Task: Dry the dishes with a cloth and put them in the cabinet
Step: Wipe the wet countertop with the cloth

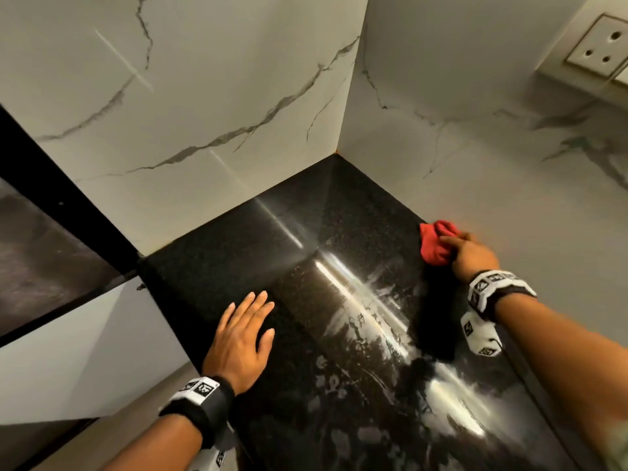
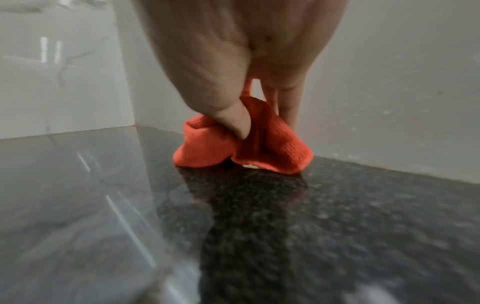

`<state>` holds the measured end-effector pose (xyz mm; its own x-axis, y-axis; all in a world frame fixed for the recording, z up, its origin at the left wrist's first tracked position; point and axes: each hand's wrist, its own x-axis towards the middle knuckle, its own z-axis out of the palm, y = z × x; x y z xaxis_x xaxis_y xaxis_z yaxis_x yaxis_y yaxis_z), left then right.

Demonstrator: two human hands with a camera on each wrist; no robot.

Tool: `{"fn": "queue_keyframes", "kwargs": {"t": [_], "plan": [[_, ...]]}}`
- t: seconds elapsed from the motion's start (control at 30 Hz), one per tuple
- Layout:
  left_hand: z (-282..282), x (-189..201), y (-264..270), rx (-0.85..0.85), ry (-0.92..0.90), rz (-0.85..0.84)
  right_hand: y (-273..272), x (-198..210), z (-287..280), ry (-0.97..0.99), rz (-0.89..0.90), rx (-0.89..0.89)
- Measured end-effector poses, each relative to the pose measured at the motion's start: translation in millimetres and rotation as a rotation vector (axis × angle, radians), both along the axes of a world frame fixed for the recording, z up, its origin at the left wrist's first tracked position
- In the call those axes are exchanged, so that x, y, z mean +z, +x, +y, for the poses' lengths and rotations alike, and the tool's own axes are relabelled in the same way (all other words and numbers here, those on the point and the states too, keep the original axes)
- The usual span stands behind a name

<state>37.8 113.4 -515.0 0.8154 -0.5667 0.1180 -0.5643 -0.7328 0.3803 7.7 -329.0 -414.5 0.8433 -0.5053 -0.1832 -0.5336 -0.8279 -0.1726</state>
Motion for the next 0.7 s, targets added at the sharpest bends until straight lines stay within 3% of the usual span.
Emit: {"fn": "queue_keyframes", "kwargs": {"t": [0.1, 0.27, 0.4, 0.57, 0.67, 0.7], "plan": [[-0.8, 1.6, -0.1, 0.019, -0.015, -0.002, 15.7, -25.3, -7.8, -0.077, 0.046, 0.053], [-0.8, 3.8, -1.2, 0.018, -0.019, -0.011, -2.9, -27.8, 79.4, -0.074, -0.008, 0.165], [-1.3, 0.9, -0.9, 0.023, -0.031, -0.022, -56.4, -37.1, 193.8, 0.097, -0.136, 0.494], [-1.5, -3.9, -2.1, 0.017, -0.032, -0.021, -164.8, -41.5, 304.2, 0.281, -0.062, 0.966], [-1.3, -0.4, -13.1, 0.151, -0.067, -0.062, -183.4, -38.2, 291.6, 0.494, -0.211, 1.076], [-4.0, 1.0, -24.3, 0.214, -0.099, -0.075, -182.3, -26.8, 274.0, 0.465, -0.255, 1.065]]}}
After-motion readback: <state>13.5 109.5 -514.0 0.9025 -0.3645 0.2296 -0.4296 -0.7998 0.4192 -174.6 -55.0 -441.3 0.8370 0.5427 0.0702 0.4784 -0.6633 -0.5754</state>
